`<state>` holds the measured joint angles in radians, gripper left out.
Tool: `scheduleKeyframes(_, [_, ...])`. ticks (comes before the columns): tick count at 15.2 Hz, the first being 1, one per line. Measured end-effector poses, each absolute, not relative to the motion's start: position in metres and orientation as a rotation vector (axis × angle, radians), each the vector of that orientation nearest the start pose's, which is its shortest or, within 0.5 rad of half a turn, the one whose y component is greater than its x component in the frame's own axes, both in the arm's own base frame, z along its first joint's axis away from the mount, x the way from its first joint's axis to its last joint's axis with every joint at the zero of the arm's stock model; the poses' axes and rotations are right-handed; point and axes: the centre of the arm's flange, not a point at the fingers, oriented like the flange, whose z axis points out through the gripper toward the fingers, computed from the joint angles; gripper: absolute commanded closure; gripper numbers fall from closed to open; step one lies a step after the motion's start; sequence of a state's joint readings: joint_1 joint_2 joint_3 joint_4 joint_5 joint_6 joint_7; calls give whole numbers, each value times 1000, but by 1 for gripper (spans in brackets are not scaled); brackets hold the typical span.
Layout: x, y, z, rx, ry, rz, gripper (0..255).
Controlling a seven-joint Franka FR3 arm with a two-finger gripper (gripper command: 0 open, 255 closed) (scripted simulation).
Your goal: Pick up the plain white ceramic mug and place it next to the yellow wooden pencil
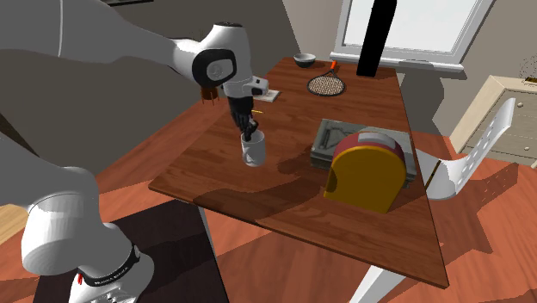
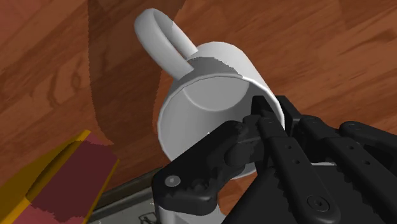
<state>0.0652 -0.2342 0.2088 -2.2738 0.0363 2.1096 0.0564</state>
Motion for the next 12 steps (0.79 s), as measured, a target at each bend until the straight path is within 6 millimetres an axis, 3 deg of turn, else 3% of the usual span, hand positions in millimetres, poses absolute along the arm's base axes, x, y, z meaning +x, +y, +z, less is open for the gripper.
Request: scheduleKeyframes(12, [464,137,520,-3130,-308,-106,255])
